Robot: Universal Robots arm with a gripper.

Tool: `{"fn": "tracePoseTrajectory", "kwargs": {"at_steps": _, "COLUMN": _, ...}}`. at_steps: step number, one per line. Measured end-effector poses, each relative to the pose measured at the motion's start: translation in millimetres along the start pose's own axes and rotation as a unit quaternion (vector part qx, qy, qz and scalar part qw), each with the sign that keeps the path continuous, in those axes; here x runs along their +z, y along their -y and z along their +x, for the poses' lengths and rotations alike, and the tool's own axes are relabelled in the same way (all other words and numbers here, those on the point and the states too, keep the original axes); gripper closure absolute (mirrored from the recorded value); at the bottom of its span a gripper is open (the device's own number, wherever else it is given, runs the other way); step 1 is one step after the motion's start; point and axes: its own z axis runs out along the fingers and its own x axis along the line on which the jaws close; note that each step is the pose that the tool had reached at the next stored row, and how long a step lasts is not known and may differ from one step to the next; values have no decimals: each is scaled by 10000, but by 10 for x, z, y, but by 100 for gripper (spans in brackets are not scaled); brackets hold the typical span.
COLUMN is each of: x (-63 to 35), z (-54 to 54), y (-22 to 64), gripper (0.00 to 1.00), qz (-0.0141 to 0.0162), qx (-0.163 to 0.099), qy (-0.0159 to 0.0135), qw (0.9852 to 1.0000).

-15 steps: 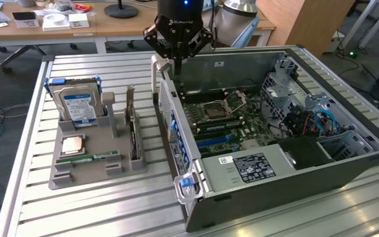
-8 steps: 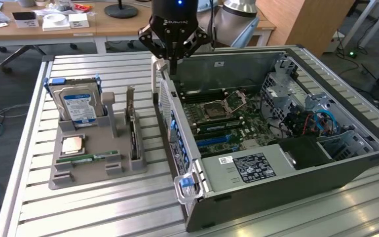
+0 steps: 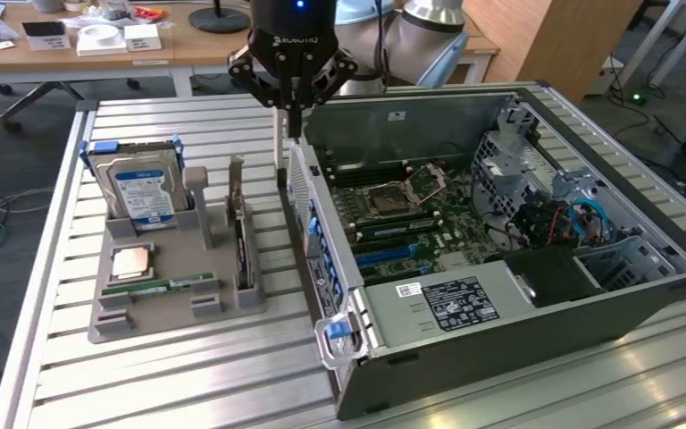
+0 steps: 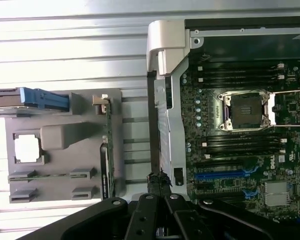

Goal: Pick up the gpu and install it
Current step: 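Reach for the gpu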

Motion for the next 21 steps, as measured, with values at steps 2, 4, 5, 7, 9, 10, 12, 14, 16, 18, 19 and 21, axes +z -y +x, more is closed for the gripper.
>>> {"fn": "tracePoseTrajectory", "kwargs": {"at_steps": 2, "x": -1, "z": 26, "y": 2, "gripper": 89, "qz": 0, "qx": -1, "qy": 0, "qw": 10000}}
{"fn": "tracePoseTrajectory", "kwargs": {"at_steps": 4, "x": -1, "z": 49, "y": 4, "gripper": 89, "qz": 0, "qx": 0, "qy": 0, "qw": 10000}}
{"fn": "tracePoseTrajectory", "kwargs": {"at_steps": 5, "x": -1, "z": 56, "y": 4, "gripper": 89, "qz": 0, "qx": 0, "qy": 0, "qw": 10000}}
{"fn": "tracePoseTrajectory", "kwargs": {"at_steps": 7, "x": -2, "z": 71, "y": 5, "gripper": 89, "qz": 0, "qx": 0, "qy": 0, "qw": 10000}}
{"fn": "tracePoseTrajectory", "kwargs": {"at_steps": 9, "x": -2, "z": 95, "y": 7, "gripper": 89, "qz": 0, "qx": 0, "qy": 0, "qw": 10000}}
{"fn": "tracePoseTrajectory", "kwargs": {"at_steps": 10, "x": -3, "z": 107, "y": 8, "gripper": 89, "qz": 0, "qx": 0, "qy": 0, "qw": 10000}}
{"fn": "tracePoseTrajectory", "kwargs": {"at_steps": 12, "x": -4, "z": 133, "y": 10, "gripper": 89, "qz": 0, "qx": 0, "qy": 0, "qw": 10000}}
{"fn": "tracePoseTrajectory", "kwargs": {"at_steps": 14, "x": -5, "z": 171, "y": 13, "gripper": 89, "qz": 0, "qx": 0, "qy": 0, "qw": 10000}}
{"fn": "tracePoseTrajectory", "kwargs": {"at_steps": 16, "x": -6, "z": 208, "y": 16, "gripper": 89, "qz": 0, "qx": 0, "qy": 0, "qw": 10000}}
{"fn": "tracePoseTrajectory", "kwargs": {"at_steps": 18, "x": -7, "z": 245, "y": 18, "gripper": 89, "qz": 0, "qx": 0, "qy": 0, "qw": 10000}}
{"fn": "tracePoseTrajectory", "kwargs": {"at_steps": 19, "x": -7, "z": 262, "y": 20, "gripper": 89, "qz": 0, "qx": 0, "qy": 0, "qw": 10000}}
{"fn": "tracePoseTrajectory", "kwargs": {"at_steps": 21, "x": -8, "z": 288, "y": 21, "gripper": 89, "qz": 0, "qx": 0, "qy": 0, "qw": 10000}}
